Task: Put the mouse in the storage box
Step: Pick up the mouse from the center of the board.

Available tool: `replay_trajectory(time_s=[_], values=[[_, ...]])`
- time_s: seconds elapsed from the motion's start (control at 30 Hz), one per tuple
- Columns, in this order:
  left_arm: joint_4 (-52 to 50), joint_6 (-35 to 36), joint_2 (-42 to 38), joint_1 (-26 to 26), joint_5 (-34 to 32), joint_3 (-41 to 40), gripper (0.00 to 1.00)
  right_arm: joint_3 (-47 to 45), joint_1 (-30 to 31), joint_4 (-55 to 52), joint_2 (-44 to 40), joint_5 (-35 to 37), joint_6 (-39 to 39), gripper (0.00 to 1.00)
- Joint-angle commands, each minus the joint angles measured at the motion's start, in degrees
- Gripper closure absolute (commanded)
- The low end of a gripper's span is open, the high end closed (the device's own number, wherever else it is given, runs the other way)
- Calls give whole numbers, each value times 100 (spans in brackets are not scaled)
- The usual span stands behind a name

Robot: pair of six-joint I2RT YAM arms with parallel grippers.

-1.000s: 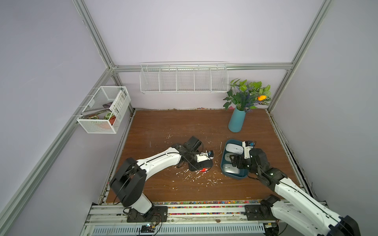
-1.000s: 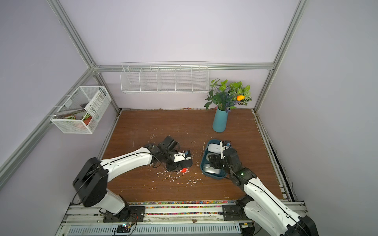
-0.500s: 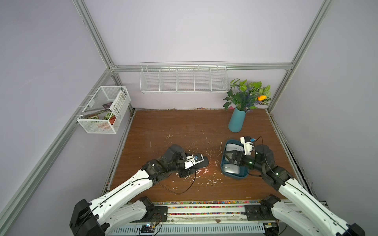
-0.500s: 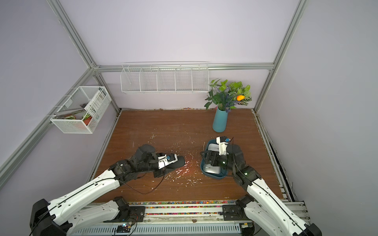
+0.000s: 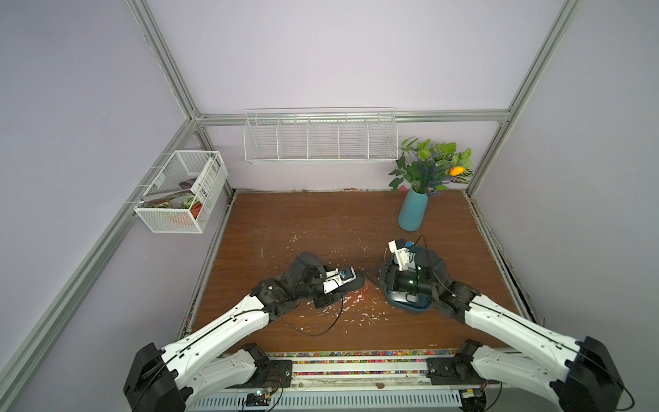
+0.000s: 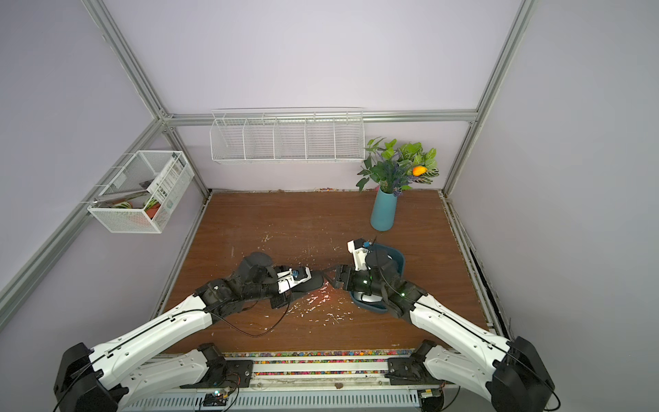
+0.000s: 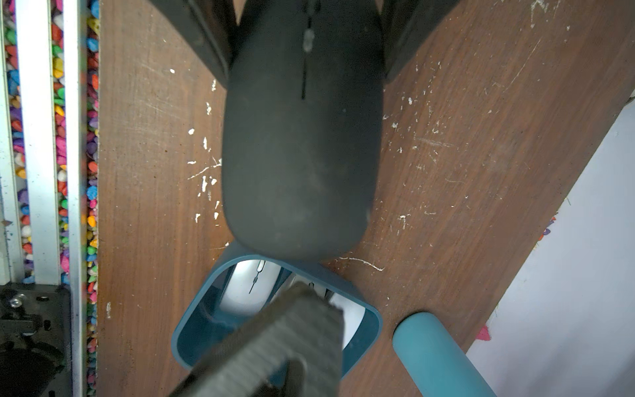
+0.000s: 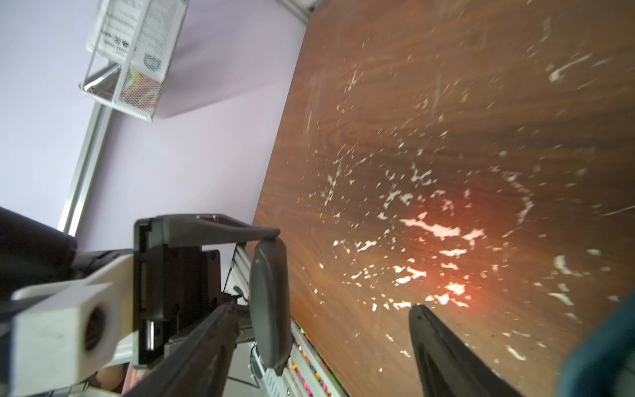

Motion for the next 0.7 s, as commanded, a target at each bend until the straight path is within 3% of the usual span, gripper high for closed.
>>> replay_trajectory(time_s=[0.0, 0.17, 0.4, 0.67], values=[[172, -61, -35, -20, -14, -13, 56, 223, 291, 569, 261, 102, 127, 17], [154, -60, 8, -14, -45, -10, 56, 442, 693, 785, 825, 123, 113, 23], [145, -61, 53, -15, -53, -7, 56, 561, 848, 1398, 1440, -146, 406, 42], [154, -70, 91, -17, -71, -18, 55, 551, 943, 1614, 1614, -179, 513, 58]])
